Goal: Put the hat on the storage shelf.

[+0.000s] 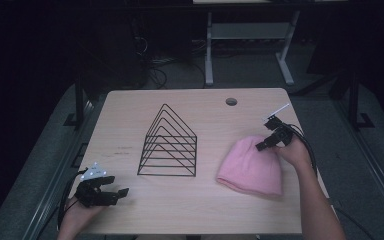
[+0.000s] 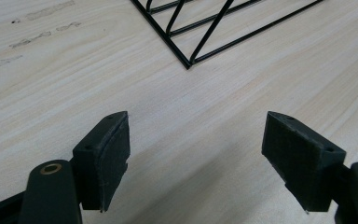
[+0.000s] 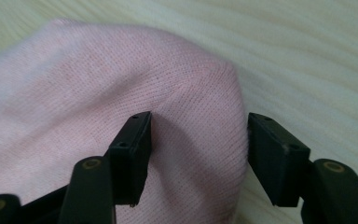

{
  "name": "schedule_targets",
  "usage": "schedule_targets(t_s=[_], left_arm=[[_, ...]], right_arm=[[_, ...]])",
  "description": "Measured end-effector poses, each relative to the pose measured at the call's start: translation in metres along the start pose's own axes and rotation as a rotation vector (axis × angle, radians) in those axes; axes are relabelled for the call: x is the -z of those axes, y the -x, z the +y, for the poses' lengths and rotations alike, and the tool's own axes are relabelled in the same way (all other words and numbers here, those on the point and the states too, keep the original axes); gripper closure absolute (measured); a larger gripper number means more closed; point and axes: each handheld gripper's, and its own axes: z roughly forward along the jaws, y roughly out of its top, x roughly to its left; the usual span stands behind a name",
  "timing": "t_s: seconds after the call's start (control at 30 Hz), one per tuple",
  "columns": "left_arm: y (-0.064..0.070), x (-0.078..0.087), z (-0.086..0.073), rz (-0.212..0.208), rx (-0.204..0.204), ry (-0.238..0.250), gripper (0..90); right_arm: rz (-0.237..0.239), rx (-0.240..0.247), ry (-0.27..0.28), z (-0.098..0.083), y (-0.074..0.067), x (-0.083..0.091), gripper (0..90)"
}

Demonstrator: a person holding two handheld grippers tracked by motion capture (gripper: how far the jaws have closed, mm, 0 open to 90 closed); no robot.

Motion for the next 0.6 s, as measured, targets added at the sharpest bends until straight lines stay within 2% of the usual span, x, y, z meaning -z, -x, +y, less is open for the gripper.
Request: schedule_targets(t_s=[0.23,0.27,0.37,0.4,0.6], left_arm=[[-0.001,-0.001,0.0,0.0,-0.005,-0.009,23.5],[-0.002,-0.001,0.0,0.001,-0.013,-0.012,23.5],[-0.002,-0.001,0.0,0.003,-0.017,-0.019,23.5],[-0.001,-0.001,0.0,0.002,-0.016,-0.017,23.6],[0.0,-0.001,0.001,-0.001,-0.008,-0.006,23.6]], right_arm=[[0.025,-0.026,-0.016,-0.002,0.002,-0.005,51.6],[0.041,-0.053,-0.011,-0.003,0.004,-0.007,53.8],[0.061,-0.073,0.005,-0.005,0.006,-0.007,57.0],[0.08,-0.092,0.013,-0.007,0.007,-0.007,60.9],[0.113,-0.115,0.038,-0.011,0.009,-0.006,69.8]])
